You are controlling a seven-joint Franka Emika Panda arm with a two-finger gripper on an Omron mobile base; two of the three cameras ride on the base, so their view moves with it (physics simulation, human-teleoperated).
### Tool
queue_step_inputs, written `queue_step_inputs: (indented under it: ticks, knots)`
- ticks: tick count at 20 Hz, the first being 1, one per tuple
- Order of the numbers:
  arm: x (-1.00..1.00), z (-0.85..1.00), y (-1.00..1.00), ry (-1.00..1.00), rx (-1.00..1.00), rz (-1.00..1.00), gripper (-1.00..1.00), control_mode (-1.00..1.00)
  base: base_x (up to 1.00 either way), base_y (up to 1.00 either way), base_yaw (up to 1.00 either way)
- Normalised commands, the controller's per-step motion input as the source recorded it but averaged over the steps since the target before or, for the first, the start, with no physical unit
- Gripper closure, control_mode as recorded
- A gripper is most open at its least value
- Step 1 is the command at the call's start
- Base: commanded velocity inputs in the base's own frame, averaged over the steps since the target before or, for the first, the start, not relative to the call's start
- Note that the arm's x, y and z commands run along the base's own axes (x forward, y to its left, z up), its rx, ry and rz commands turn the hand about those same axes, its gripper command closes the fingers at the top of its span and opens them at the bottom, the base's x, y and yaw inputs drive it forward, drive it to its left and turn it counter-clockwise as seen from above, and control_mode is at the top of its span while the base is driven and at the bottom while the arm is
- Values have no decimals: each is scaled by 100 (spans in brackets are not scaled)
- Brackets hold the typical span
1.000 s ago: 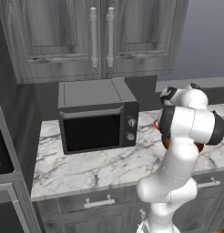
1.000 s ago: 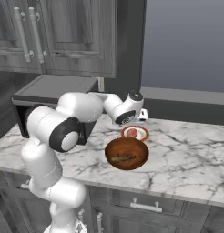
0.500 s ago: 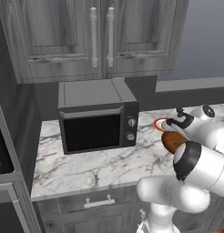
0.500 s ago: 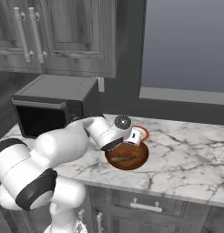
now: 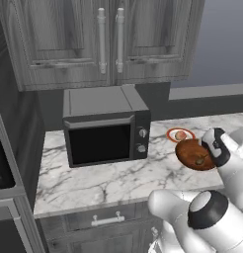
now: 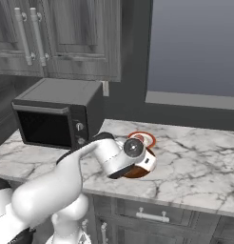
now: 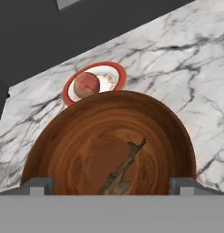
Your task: Remove the peach from the bowl and place it on the small plate. Then place the bowl with only the fish in the microwave, close the door, and press the start button to microwave the fish.
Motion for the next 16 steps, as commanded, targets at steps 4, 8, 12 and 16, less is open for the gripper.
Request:
queue_step_inputs:
  ticks: [4,8,12,16]
  knots:
    - [-66,-2,-74,0,18,-8,-100,-100,0,0,0]
    - [-54,-28,-41,0,18,-10,-100,-100,0,0,0]
    - [-1,-17,-2,3,10,-1,-100,-100,0,0,0]
    - [14,-25,11,1,3,0,-100,-100,0,0,0]
